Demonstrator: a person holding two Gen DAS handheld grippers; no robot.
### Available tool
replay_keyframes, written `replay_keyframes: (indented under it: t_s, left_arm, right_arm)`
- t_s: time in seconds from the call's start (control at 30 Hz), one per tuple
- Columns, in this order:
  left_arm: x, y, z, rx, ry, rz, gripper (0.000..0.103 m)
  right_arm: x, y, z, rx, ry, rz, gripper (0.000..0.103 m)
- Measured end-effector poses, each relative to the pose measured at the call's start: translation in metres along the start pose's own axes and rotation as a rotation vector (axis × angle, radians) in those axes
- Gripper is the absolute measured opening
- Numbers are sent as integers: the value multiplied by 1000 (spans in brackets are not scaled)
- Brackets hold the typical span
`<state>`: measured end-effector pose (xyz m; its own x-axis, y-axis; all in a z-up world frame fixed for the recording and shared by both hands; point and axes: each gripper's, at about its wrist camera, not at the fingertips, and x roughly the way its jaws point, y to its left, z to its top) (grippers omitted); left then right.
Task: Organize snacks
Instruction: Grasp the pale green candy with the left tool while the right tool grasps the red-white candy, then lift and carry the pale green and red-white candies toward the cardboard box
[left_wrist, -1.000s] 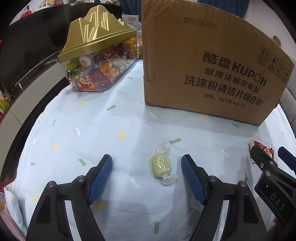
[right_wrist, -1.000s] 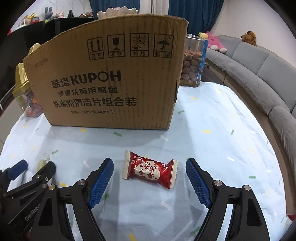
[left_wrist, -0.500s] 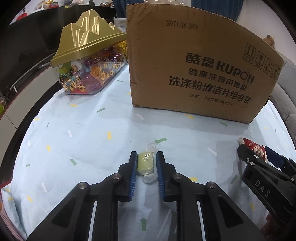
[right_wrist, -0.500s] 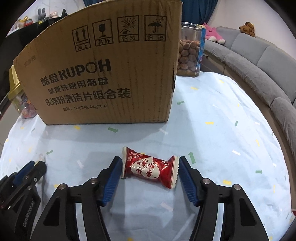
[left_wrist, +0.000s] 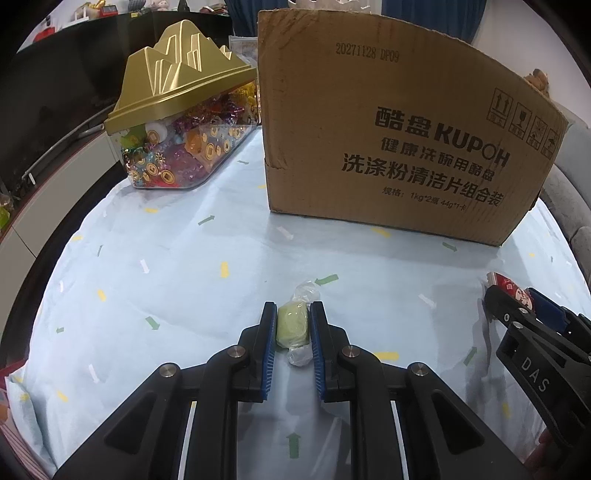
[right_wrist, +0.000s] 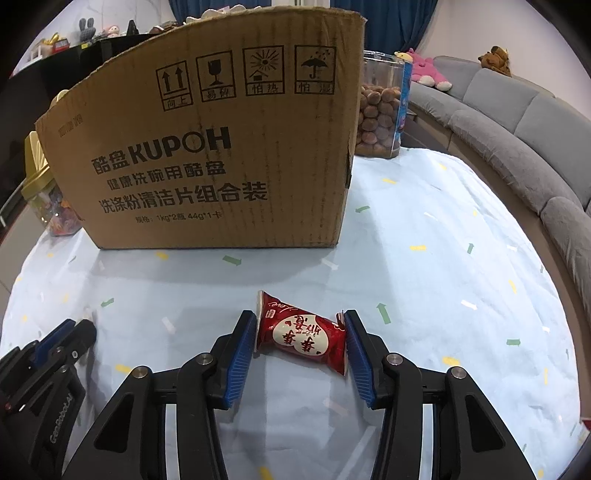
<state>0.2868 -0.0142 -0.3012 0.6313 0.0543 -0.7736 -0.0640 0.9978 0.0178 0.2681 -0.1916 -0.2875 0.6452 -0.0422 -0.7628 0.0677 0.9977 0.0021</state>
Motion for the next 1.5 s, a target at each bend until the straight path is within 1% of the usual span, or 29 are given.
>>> replay_keyframes:
  t_s: [0.2, 0.4, 0.77, 1.2, 1.5]
  left_arm:
    - [-9, 1, 4, 1, -27, 3, 19]
    - [-25, 2, 12, -4, -67, 3, 19]
    - [-69, 1, 31, -5, -144, -9, 19]
    - [-119, 8, 49, -9, -227, -21, 19]
    - [-152, 3, 64, -2, -283, -23, 19]
  right_arm:
    - [-11, 2, 5, -5, -21, 3, 49]
    - [-32, 6, 14, -22, -58, 6, 49]
    - [-72, 9, 27, -36, -123, 16, 49]
    - [-134, 7, 46, -38, -227, 27, 49]
    - [-165, 5, 55, -36, -282, 35, 49]
